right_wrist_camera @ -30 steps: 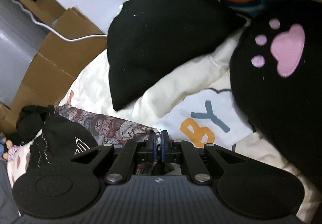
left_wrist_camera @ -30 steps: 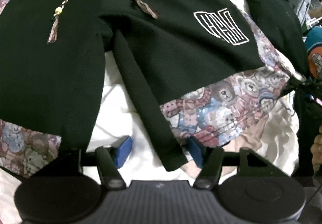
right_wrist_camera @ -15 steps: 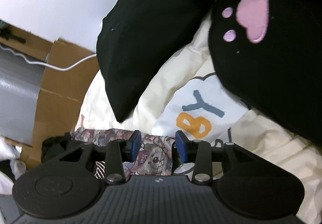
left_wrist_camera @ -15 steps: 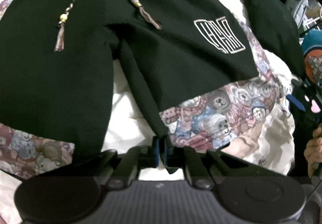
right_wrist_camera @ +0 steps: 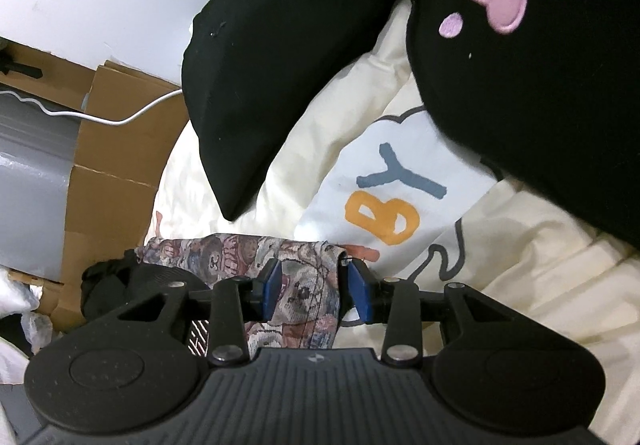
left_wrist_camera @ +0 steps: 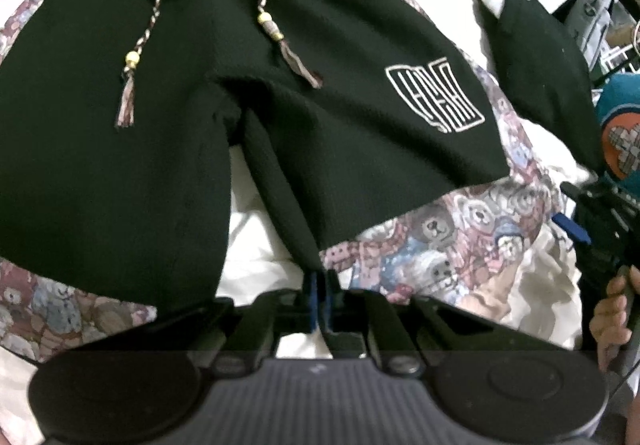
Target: Fold clothes
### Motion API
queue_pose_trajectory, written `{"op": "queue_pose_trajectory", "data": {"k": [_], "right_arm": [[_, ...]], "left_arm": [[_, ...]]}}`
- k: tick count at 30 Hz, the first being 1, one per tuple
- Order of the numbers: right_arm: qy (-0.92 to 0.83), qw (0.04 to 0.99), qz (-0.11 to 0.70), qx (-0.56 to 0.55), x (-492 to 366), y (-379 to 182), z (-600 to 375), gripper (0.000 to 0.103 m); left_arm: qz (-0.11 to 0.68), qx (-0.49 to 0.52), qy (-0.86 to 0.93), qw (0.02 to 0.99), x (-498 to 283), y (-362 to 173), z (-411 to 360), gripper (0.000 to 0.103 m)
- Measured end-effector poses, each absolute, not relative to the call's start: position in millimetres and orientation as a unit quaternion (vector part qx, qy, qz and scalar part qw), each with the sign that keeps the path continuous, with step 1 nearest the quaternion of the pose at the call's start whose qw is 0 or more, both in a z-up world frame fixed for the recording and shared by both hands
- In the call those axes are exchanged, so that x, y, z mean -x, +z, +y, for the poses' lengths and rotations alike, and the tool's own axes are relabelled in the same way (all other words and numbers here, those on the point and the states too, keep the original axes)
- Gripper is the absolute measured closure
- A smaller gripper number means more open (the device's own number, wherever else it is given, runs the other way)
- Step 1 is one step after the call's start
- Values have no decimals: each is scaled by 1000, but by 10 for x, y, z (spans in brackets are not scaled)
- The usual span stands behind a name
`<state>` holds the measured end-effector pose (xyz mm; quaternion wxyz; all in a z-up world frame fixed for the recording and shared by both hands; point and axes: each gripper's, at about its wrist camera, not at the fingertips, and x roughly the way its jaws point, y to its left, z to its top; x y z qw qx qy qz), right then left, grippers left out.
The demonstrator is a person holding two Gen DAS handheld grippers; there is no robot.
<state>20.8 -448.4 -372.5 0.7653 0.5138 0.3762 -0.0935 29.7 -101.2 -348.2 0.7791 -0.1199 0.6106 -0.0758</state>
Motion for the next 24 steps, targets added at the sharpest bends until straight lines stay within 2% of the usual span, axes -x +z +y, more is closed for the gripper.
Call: {"op": "queue_pose_trajectory", "data": {"k": [1, 3, 5, 9, 11, 13, 15, 17, 20, 22, 24], "right_arm": [[-97, 768, 373, -512, -191, -3706, -4495, 88], [-103, 773, 358, -513, -133, -3649, -4540, 89], [-106, 774, 351, -517, -108, -3628, -4573, 89], [-110, 763, 357, -527, -106, -3679, -4600, 87], [-107, 757, 362, -533, -134, -3717, -4590, 81], [-104, 757, 365, -532, -161, -3729, -4579, 62], [-99, 757, 374, -527, -222, -3763, -4560, 56], [-103, 757, 381, -521, -278, -3804, -4546, 56], [-81, 762, 381, -517, -357, -3829, -4480, 61], [-70, 772, 382, -503, -384, -3797, -4437, 97], [-67, 784, 380, -485, -390, -3735, -4415, 98]], "left_arm": [[614, 124, -75, 776, -285, -3495, -999, 87], [621, 143, -63, 768, -232, -3526, -930, 69], [623, 159, -62, 763, -199, -3562, -889, 61], [623, 155, -66, 764, -176, -3590, -898, 60], [624, 151, -67, 764, -179, -3591, -928, 58], [627, 152, -67, 762, -167, -3596, -949, 54], [628, 152, -67, 760, -149, -3613, -981, 51], [630, 148, -69, 760, -130, -3631, -1023, 50], [631, 141, -74, 759, -107, -3675, -1089, 51], [633, 140, -74, 758, -110, -3698, -1100, 61], [638, 157, -82, 750, -136, -3705, -1068, 89]]}}
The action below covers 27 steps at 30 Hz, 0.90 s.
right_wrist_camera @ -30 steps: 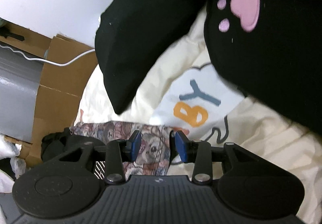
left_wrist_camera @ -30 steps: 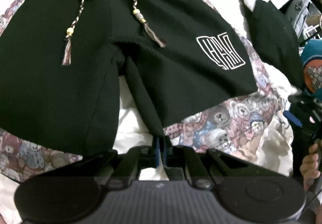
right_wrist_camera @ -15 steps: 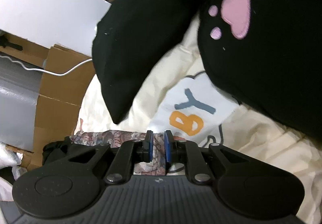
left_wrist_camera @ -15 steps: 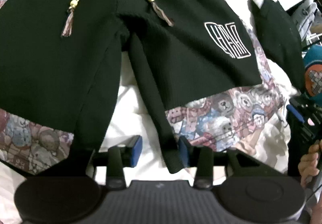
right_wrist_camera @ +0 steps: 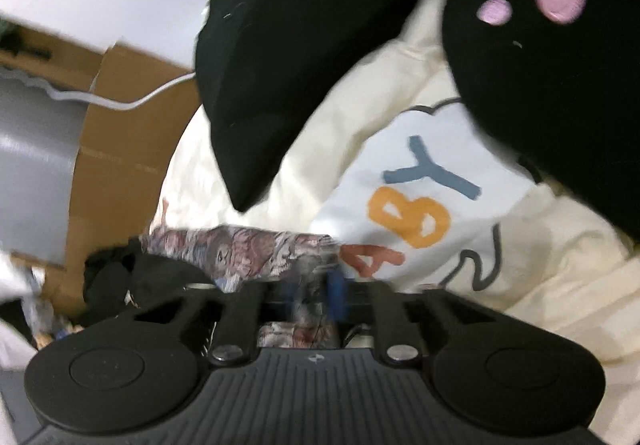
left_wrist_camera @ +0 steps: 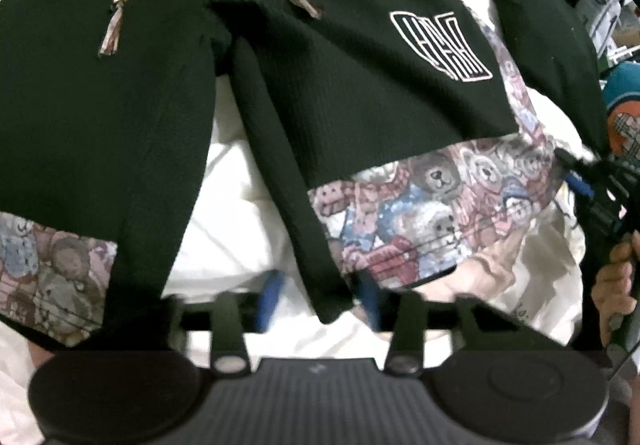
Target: Fold clothes
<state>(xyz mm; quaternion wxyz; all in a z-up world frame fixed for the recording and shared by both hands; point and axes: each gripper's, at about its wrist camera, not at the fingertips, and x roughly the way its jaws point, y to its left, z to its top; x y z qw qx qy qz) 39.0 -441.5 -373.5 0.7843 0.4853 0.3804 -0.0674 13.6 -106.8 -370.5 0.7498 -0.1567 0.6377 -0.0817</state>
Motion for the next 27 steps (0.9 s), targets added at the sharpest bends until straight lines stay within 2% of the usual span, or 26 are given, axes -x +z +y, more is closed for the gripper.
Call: {"op": "queue_pose_trajectory", "data": {"k": [5, 8, 15, 17, 19, 27], "right_arm": [[-63, 814, 321, -479, -331, -3527, -4485, 98], [-60, 831, 304, -462, -345, -3434, -4454, 98], [-105, 801, 329, -488, -352, -3586, -4540, 94], [-122, 796, 325, -496, -300, -3601, -4602, 83], [-132, 790, 322, -505, -266, -3627, -4644, 60], [-78, 781, 374, -494, -420, -3745, -4430, 59]], "left_arm": [[613, 190, -95, 761, -283, -3504, -968, 97], [590, 204, -92, 776, -395, -3320, -882, 98], [581, 201, -80, 784, -485, -3214, -765, 98], [588, 193, -73, 782, -471, -3254, -769, 98], [593, 185, -64, 781, -464, -3290, -764, 98], [603, 168, -29, 780, -537, -3343, -684, 98]]}}
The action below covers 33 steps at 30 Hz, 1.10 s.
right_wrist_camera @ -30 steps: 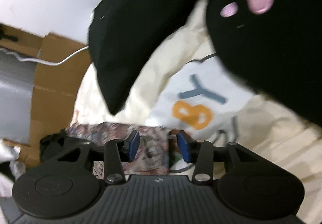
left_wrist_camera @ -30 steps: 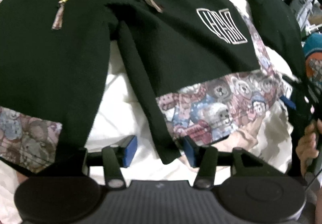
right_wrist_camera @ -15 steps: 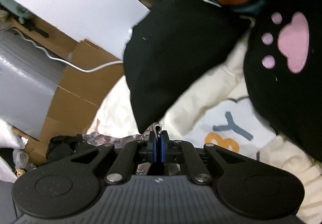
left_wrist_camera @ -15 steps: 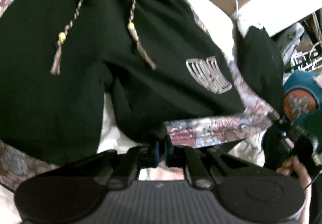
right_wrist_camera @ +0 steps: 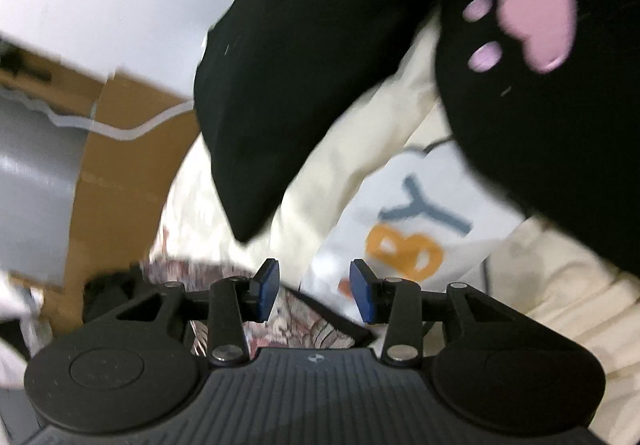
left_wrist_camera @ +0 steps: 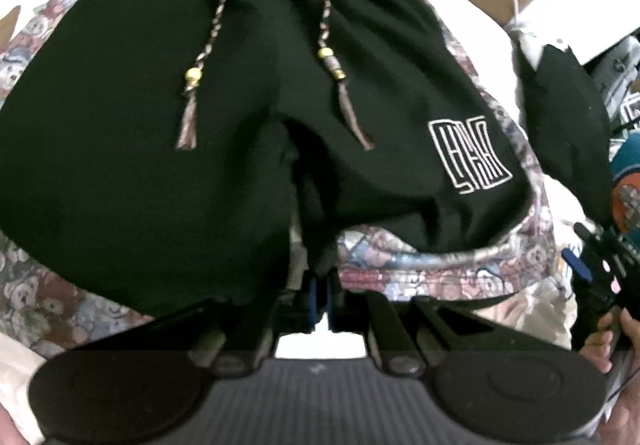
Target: Fold clothes
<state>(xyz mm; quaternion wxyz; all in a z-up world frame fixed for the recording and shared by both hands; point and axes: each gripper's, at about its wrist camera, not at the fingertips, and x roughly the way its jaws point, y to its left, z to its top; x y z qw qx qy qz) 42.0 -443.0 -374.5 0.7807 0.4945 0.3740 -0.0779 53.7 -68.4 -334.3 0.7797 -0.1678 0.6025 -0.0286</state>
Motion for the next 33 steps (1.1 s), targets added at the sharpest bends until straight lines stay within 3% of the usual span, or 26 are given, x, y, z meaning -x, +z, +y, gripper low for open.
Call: {"op": "queue_pose_trajectory", "data": {"k": [8, 9, 10, 13, 22, 33], "right_arm": [[-64, 781, 437, -442, -484, -3826, -4225, 60], [-61, 781, 440, -439, -489, -3838, -4208, 66], [-59, 781, 441, -437, -496, -3838, -4205, 83], [-48, 785, 444, -430, -492, -3809, -4184, 96], [-81, 831, 374, -404, -389, -3471, -4348, 97], [-90, 850, 369, -366, -437, -3365, -4343, 97]], "left_arm": [[603, 162, -31, 781, -553, -3347, -746, 98], [603, 162, -31, 781, -556, -3344, -744, 98], [603, 163, -32, 781, -558, -3343, -740, 98], [603, 163, -34, 780, -547, -3339, -728, 98], [623, 160, -86, 761, -379, -3346, -1005, 98], [656, 143, -120, 731, -138, -3609, -1287, 98]]}}
